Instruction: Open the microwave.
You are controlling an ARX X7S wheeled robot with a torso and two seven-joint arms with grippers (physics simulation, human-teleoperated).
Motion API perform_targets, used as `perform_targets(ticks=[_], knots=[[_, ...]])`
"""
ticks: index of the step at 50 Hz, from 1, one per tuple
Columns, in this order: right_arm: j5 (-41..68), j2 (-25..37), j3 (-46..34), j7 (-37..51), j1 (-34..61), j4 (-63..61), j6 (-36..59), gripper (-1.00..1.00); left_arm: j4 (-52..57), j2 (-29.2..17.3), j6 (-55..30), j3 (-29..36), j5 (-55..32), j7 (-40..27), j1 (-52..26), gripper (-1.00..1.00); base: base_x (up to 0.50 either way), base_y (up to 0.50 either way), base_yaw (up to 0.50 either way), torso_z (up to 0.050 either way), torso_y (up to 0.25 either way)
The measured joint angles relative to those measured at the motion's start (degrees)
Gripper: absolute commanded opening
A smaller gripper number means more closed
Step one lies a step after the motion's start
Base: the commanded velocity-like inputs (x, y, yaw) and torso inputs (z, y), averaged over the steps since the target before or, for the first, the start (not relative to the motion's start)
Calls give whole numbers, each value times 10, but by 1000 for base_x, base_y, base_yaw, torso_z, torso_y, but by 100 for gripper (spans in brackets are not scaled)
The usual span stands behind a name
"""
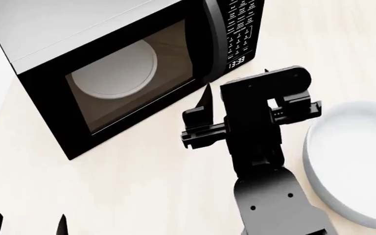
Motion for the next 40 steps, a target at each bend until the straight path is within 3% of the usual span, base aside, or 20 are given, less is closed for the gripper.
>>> perform_targets(ticks=[40], knots=[[-32,-29,-58,-21,132,188,-28,100,0,-9,0,3,-18,-4,-3,100,0,0,0,0,0]])
